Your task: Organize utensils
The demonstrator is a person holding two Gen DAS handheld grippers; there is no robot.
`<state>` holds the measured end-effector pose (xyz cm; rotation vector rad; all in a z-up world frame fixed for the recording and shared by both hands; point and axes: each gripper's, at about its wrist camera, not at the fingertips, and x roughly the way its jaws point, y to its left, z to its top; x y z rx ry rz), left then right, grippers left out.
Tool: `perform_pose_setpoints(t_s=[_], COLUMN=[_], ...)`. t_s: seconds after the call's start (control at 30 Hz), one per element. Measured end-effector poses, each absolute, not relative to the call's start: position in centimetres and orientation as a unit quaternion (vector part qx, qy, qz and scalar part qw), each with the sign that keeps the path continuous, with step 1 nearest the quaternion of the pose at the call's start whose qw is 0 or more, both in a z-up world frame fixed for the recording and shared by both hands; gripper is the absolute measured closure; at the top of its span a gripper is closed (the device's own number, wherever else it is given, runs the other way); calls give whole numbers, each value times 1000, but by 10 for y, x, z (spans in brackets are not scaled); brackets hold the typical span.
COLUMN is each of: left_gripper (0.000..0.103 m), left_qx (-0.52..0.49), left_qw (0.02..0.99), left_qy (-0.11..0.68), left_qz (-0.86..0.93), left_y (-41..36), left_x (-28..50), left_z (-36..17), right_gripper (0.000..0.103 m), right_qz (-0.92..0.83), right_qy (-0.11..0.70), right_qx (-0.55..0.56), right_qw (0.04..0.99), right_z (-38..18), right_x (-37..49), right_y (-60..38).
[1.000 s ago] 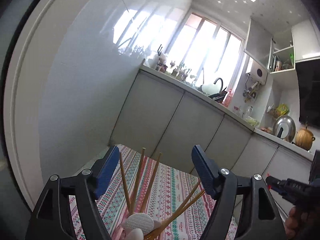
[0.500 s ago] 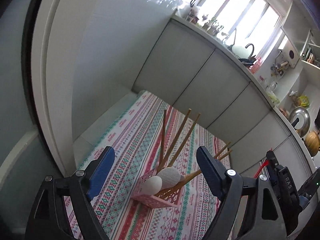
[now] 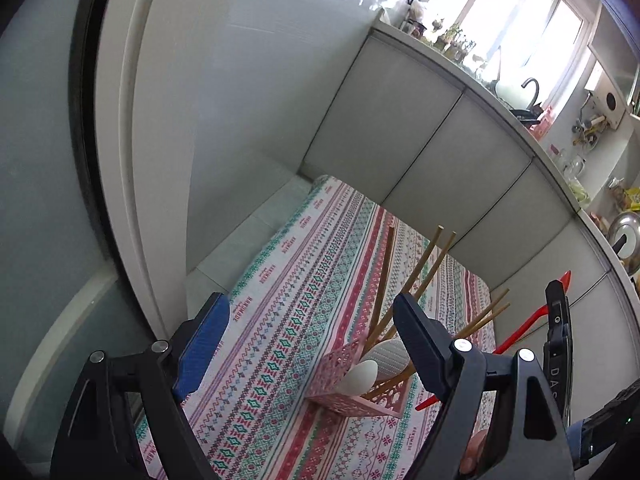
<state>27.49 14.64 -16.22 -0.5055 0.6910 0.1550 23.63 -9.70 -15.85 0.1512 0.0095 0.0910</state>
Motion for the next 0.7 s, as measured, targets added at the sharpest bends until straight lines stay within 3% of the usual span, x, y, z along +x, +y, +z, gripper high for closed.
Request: perform_pose_setpoints(t_s=[0.47,0.53,0.57,0.7], left_gripper=[17,17,17,17], left_qx=[-260,-249,-245,-245], left_qw=[901,904,906,908], left_qy=[335,334,333,330], left_qz=[93,94,93,85], left_y=[164,161,159,158], left_x=[270,271,271,270], left_z=[-163,-161,-160,-158], right_gripper=[73,41,16,12], right_qz=[-66,-57,-56,-46], right_qy=[-76,-64,-63,-69], right_qx=[-59,-82,-97,-121], right_qw=[993,993,992,989], right_z=[-220,-226,-227,-213], right_x=[219,217,216,204], right_y=[-18,-10,-7,-7])
